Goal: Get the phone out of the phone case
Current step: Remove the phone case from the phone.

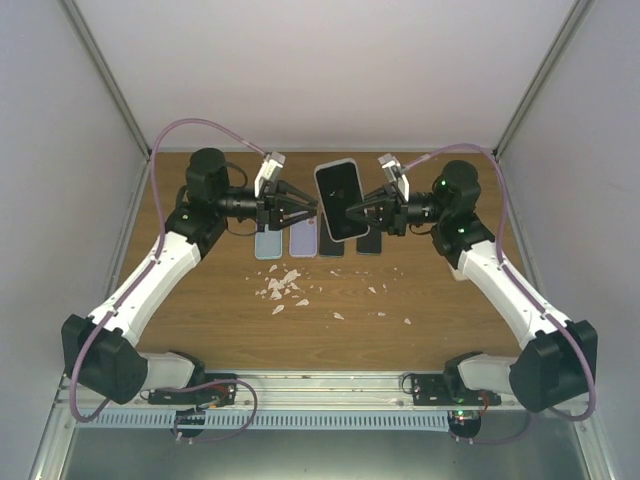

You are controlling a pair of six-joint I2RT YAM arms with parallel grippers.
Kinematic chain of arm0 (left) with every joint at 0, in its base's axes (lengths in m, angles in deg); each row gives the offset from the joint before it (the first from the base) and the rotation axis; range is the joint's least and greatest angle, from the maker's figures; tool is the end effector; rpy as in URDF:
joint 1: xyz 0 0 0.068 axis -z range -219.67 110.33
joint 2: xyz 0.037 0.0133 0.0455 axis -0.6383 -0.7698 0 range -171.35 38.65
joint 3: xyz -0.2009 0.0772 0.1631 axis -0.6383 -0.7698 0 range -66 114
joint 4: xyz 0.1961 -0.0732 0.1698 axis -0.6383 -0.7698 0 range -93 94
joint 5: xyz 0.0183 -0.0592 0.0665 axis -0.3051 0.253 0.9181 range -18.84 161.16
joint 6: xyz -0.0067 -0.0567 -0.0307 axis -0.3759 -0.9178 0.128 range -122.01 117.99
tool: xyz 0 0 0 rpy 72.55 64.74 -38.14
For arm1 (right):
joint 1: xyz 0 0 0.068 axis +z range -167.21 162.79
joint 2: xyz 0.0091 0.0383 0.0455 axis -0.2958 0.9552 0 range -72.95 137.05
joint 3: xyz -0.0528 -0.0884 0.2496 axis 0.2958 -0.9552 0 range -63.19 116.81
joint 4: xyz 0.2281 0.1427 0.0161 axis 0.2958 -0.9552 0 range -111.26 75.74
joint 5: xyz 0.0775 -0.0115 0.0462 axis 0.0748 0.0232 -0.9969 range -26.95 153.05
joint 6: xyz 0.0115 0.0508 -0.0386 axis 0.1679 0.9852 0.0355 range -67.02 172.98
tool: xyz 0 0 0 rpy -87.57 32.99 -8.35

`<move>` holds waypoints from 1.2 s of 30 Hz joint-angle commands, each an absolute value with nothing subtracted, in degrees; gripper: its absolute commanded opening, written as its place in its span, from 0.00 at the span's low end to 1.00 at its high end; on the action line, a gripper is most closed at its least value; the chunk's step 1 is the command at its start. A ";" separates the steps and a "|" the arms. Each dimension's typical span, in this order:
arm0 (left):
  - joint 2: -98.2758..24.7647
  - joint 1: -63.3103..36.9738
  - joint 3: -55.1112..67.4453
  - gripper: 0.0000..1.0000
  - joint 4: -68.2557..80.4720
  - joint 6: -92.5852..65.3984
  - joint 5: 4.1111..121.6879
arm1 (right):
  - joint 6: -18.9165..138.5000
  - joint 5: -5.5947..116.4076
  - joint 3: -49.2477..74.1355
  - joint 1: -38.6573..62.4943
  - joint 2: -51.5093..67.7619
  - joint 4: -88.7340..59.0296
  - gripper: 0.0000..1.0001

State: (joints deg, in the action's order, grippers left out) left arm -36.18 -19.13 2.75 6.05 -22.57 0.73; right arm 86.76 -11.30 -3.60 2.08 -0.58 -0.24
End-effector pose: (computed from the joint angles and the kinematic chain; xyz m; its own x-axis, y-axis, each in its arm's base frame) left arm 0.2650 -0.1502 0.3920 -0.4120 0.0287 -0.9107 0.9110 -0.0064 -0.4123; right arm 0.2568 0.1415 0.3666 -0.5379 -0.0293 -0.8425 -0.8406 -0.0565 0.5387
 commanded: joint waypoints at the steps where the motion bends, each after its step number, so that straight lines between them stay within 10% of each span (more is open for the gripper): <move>1: -35.56 -16.94 0.26 0.33 7.31 -20.49 1.50 | 101.21 -9.90 -0.84 0.64 0.86 16.27 0.00; 36: -41.40 -11.50 -0.16 0.28 15.33 -27.05 5.55 | 110.50 -5.69 -2.61 -1.43 0.57 22.74 0.01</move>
